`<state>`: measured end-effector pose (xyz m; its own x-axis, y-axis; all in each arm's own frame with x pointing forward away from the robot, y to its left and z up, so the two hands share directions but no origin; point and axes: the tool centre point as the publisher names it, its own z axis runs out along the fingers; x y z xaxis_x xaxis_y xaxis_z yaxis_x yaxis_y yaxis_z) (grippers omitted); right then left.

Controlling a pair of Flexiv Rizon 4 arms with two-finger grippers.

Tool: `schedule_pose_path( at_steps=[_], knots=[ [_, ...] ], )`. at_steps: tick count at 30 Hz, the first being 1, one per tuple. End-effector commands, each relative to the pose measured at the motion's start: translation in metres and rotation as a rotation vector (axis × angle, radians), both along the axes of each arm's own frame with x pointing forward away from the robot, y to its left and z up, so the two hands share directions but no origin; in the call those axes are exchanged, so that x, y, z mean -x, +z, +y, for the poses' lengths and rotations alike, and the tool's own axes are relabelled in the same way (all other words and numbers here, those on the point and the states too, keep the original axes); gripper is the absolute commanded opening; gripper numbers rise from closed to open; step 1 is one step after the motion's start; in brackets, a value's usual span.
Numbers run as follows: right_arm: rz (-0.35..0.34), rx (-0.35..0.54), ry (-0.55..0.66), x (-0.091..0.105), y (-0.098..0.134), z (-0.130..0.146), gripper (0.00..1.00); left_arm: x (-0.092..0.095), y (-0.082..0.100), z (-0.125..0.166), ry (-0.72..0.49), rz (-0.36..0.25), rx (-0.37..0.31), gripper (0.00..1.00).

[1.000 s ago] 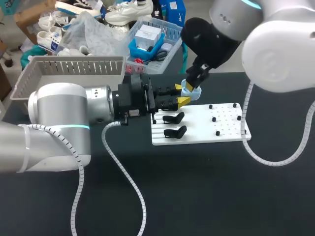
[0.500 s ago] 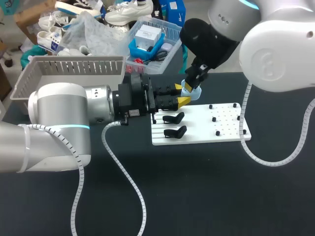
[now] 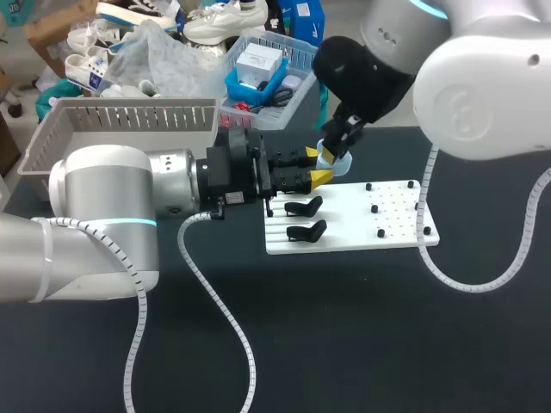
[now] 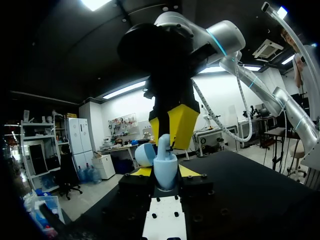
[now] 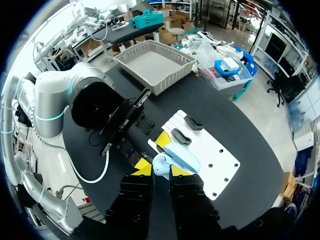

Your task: Pick up each earbud case from the left stands, insert the matching earbuds, close the lid, and place the case in the box.

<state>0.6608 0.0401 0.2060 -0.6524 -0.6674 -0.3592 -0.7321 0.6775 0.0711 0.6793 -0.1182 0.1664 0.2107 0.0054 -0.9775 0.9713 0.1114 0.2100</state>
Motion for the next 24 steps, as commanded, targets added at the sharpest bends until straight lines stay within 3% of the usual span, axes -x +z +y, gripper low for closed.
schedule_pose_path(
  at_steps=[1,8,24],
  knots=[
    [0.005,0.002,0.001,-0.0023,-0.0001,0.002,0.23,0.0002,0.001,-0.0012,0.002,0.0,-0.002,0.0],
    [0.002,0.0,0.007,-0.0017,0.0013,0.0042,0.19,0.0002,0.001,-0.0012,0.002,0.0,-0.002,0.0],
    [0.0,0.004,-0.002,0.0021,0.0003,0.0012,0.24,0.0002,0.001,-0.0012,0.002,0.0,-0.002,0.0]
  ],
)
